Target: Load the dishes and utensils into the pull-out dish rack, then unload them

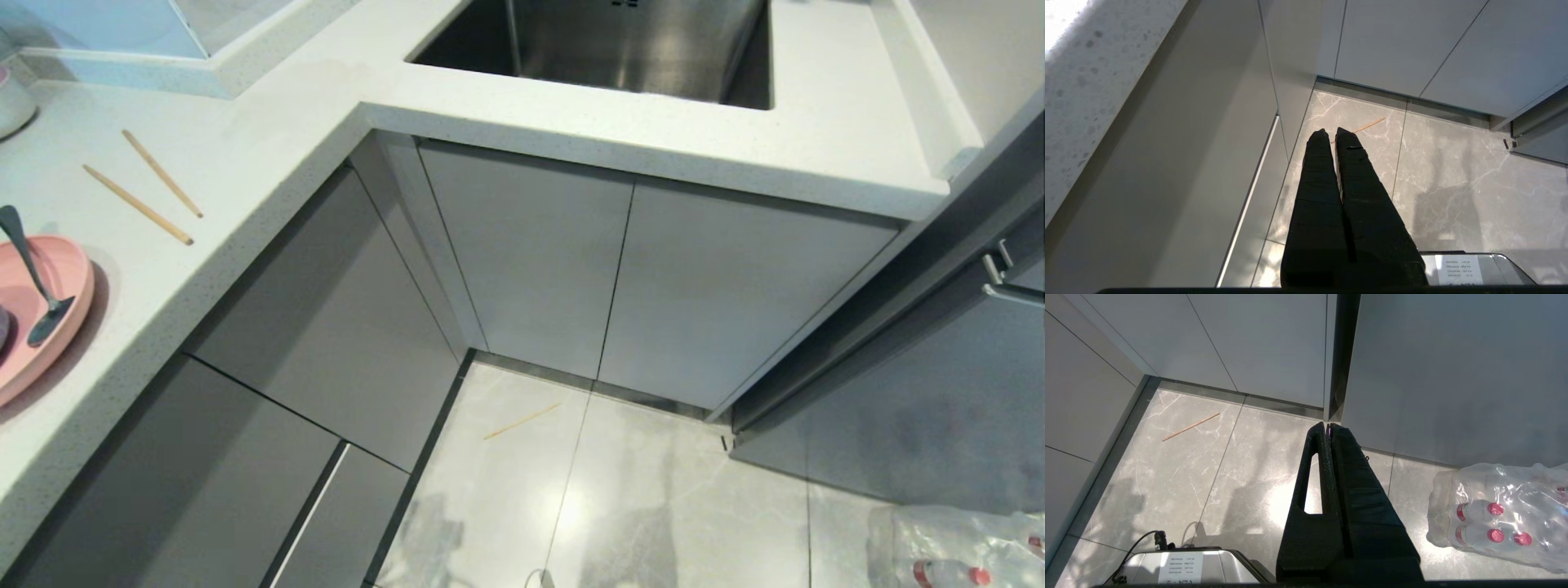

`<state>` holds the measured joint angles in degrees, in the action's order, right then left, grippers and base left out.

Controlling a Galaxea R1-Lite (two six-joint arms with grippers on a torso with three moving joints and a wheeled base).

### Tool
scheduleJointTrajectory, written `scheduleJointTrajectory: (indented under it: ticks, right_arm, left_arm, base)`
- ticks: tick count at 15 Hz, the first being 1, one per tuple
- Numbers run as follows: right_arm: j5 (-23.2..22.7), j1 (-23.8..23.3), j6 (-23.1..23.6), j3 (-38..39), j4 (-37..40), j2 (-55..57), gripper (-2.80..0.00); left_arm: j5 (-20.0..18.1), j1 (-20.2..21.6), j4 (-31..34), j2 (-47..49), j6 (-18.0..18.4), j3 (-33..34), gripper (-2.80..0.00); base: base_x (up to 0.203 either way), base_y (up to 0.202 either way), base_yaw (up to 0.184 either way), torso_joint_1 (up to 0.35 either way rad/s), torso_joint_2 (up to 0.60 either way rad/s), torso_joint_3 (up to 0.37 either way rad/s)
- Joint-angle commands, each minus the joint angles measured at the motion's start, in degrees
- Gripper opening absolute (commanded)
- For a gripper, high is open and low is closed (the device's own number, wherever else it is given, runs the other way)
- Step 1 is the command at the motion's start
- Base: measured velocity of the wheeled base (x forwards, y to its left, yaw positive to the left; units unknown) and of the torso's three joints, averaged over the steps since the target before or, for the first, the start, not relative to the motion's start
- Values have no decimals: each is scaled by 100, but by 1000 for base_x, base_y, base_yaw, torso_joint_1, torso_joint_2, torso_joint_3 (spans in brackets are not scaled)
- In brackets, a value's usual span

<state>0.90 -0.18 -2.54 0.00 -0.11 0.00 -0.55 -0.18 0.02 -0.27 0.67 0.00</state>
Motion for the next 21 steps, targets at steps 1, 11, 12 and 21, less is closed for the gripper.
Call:
scheduleJointTrajectory:
  ticks: [1,11,12,21]
  right_arm:
    - [6,1,-1,0,-7,0,-280]
    - [6,1,-1,0,-7,0,-280]
    - [1,1,-1,0,-7,3,-280]
    - [-2,1,-1,0,-7,0,-280]
  left_arm:
    - [2,1,-10,18,3,0,-280]
    - [2,1,-10,18,6,0,-280]
    - [2,1,-13,17,12,7,-280]
    - [2,1,-13,9,12,0,-280]
  base:
    - [0,0,0,0,0,0]
    - [0,0,0,3,2,132]
    - [0,0,0,9,0,200]
    - [0,0,0,3,1,201]
